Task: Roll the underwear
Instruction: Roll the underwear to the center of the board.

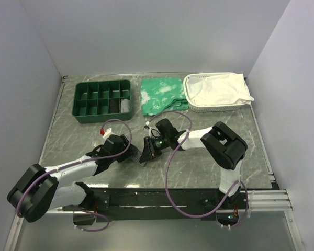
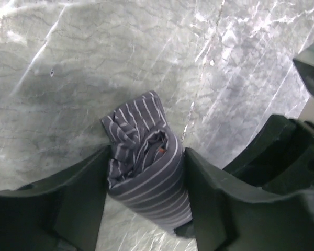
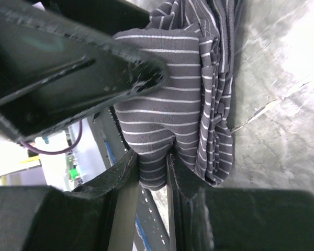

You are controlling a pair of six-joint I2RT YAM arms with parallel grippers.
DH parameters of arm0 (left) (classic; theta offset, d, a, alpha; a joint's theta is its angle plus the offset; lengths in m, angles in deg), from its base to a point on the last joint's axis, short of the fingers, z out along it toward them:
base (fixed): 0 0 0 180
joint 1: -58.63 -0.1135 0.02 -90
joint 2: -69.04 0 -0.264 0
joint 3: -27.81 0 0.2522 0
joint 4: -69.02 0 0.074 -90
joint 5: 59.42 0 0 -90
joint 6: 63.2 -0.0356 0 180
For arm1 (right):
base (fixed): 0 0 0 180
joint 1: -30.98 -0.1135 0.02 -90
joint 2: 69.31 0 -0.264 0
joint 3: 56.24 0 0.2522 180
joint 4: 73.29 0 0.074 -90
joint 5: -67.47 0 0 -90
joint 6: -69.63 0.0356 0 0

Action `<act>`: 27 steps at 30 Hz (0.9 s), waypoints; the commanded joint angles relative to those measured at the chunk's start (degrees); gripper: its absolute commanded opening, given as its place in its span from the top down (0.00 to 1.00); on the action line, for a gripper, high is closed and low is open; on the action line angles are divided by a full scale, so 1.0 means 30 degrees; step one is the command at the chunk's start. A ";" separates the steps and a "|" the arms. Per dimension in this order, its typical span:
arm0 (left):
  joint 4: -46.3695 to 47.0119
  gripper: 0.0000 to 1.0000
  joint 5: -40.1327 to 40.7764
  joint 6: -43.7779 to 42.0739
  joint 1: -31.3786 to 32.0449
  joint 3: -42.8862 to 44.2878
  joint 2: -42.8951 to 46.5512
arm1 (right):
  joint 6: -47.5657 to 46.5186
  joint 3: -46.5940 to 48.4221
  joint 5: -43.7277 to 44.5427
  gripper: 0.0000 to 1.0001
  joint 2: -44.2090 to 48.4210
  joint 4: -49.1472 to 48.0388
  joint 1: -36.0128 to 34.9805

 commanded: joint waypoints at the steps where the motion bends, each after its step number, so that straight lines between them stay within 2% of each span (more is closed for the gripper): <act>1: 0.0815 0.45 0.0270 0.0315 0.0083 0.1085 -0.1105 | 0.1780 -0.0985 -0.1469 0.81 -0.0567 -0.2125 -0.0044; 8: 0.1197 0.60 -0.0260 -0.0475 0.0083 0.2287 -0.2720 | 0.4558 -0.1865 -0.2436 0.78 -0.0831 -0.4853 0.0014; 11: 0.0759 0.64 -0.0173 -0.0944 0.0083 0.2815 -0.2955 | 0.5995 -0.2480 -0.2702 0.73 -0.0979 -0.6758 0.0072; 13: 0.0438 0.66 -0.0201 -0.1354 0.0083 0.3136 -0.3130 | 0.6439 -0.3034 -0.2381 0.67 -0.0804 -0.7809 0.0248; 16: -0.0293 0.67 -0.0406 -0.1911 0.0083 0.3634 -0.3394 | 0.6502 -0.3826 -0.1505 0.61 0.0277 -0.8024 0.0658; 18: -0.0618 0.67 -0.0639 -0.2203 0.0054 0.3840 -0.3541 | 0.4809 -0.3946 -0.0627 0.55 0.1968 -0.6017 0.0717; 20: -0.1085 0.68 -0.0845 -0.2380 0.0083 0.4192 -0.3775 | 0.2501 -0.3684 0.1800 0.53 0.3321 -0.3960 0.0455; 21: -0.1233 0.68 -0.0962 -0.2497 0.0054 0.4309 -0.3863 | 0.1703 -0.3509 0.2883 0.51 0.4546 -0.1455 0.0077; 22: -0.1292 0.68 -0.1166 -0.2614 0.0083 0.4629 -0.4153 | 0.0912 -0.3101 0.4054 0.50 0.5197 -0.0357 -0.0217; 23: -0.2018 0.69 -0.1255 -0.2702 0.0083 0.4807 -0.4330 | -0.0372 -0.2923 0.6734 0.49 0.5783 0.0582 -0.0481; 24: -0.2257 0.69 -0.1314 -0.2877 0.0083 0.5040 -0.4506 | -0.0878 -0.2776 0.8008 0.47 0.6862 0.2303 -0.0745; 27: -0.3164 0.71 -0.1665 -0.3112 0.0083 0.5890 -0.5268 | -0.1994 -0.2045 1.3078 0.45 0.8215 0.4363 -0.2004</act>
